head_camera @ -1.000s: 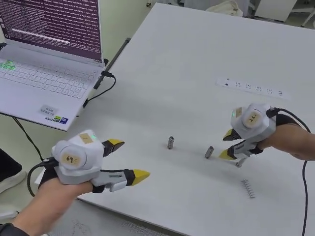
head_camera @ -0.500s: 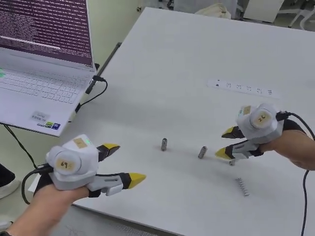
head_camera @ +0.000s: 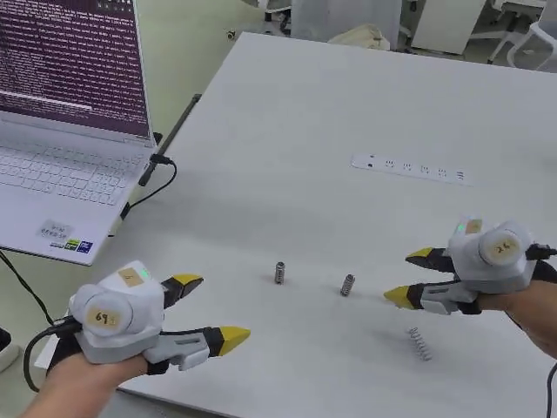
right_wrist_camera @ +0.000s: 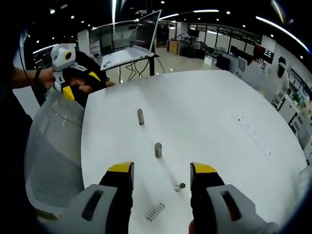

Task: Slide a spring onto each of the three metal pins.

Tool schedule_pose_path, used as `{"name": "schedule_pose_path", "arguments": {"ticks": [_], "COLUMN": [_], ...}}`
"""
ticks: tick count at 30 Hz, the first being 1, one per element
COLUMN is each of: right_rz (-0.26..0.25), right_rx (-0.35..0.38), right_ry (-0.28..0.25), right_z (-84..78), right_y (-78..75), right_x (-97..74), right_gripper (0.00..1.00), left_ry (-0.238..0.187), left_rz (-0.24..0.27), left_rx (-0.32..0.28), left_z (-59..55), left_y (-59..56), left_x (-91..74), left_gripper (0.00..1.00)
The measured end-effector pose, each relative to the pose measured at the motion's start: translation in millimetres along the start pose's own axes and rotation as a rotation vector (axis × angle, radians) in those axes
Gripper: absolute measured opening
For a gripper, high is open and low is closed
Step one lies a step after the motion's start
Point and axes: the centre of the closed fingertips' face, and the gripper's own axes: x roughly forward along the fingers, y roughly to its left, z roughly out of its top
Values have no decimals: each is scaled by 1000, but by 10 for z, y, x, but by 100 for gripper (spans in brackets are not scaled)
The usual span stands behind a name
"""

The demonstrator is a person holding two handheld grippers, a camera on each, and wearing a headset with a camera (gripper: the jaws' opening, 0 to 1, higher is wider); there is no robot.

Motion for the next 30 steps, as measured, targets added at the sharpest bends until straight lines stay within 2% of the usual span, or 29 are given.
{"name": "schedule_pose_path", "arguments": {"ticks": [10, 18, 25, 30], "right_rz": [-95, -142, -170, -188], "right_rx": [118, 199, 234, 260], "right_ry": [-78, -142, -146, -158], "right_z": [-168, -263, -391, -452], "right_y": [4, 91, 132, 154], "right_x": [-309, -507, -606, -666], "right_gripper": [50, 55, 57, 58], "left_ry": [7, 13, 22, 20], "left_rz": [-12, -15, -11, -9], "left_rx": [5, 6, 3, 3], "left_z": [12, -10, -54, -27], "left_y": [-14, -32, -12, -21], "left_x": [35, 22, 1, -7], "left_gripper": [61, 62, 62, 62]}}
